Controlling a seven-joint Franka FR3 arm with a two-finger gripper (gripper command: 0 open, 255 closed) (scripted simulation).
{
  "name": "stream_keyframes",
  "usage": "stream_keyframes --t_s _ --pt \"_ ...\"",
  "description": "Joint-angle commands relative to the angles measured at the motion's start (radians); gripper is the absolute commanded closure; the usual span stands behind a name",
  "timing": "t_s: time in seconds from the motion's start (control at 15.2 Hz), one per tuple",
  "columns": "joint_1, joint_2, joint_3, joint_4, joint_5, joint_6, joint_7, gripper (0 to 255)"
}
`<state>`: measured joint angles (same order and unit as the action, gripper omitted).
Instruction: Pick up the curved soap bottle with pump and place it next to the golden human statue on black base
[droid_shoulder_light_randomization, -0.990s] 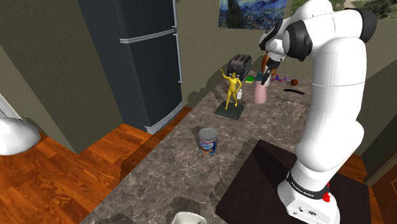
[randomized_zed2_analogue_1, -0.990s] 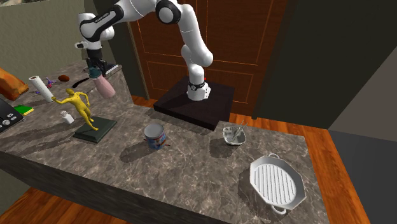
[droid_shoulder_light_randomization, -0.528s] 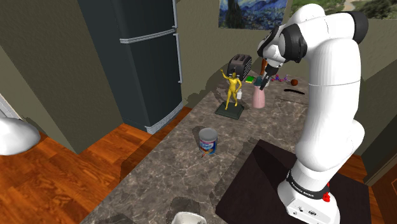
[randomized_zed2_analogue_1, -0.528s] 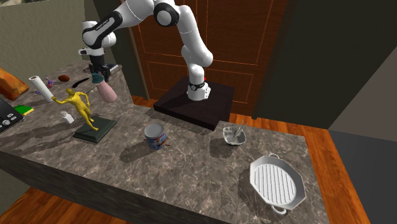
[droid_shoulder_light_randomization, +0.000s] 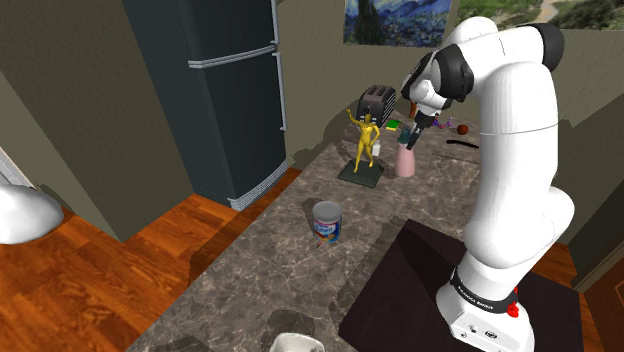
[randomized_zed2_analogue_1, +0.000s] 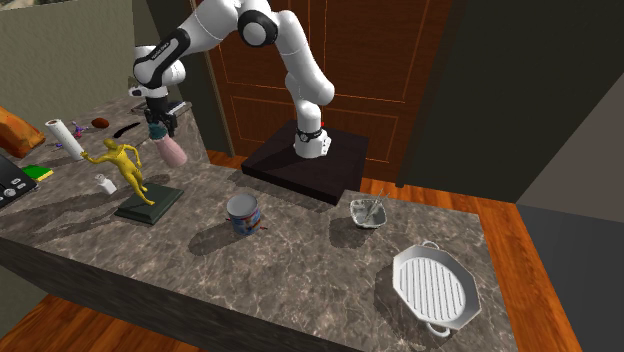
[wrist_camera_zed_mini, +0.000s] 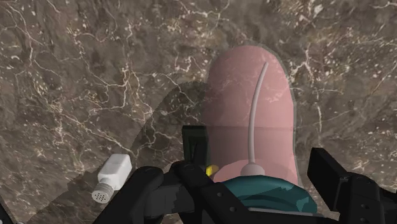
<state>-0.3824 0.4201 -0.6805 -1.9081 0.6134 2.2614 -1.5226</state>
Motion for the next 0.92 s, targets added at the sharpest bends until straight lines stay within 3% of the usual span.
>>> stream_keyframes --t_s 0.0,0.53,0.86 --pt "-0.007 0.016 0.010 -0.005 0.018 0.017 -0.014 255" --pt "-0.037 0.083 0.053 -0.016 0.088 0.077 -0.070 255" --pt "-0.038 0.083 0.053 -0.016 0.088 0.077 -0.070 255"
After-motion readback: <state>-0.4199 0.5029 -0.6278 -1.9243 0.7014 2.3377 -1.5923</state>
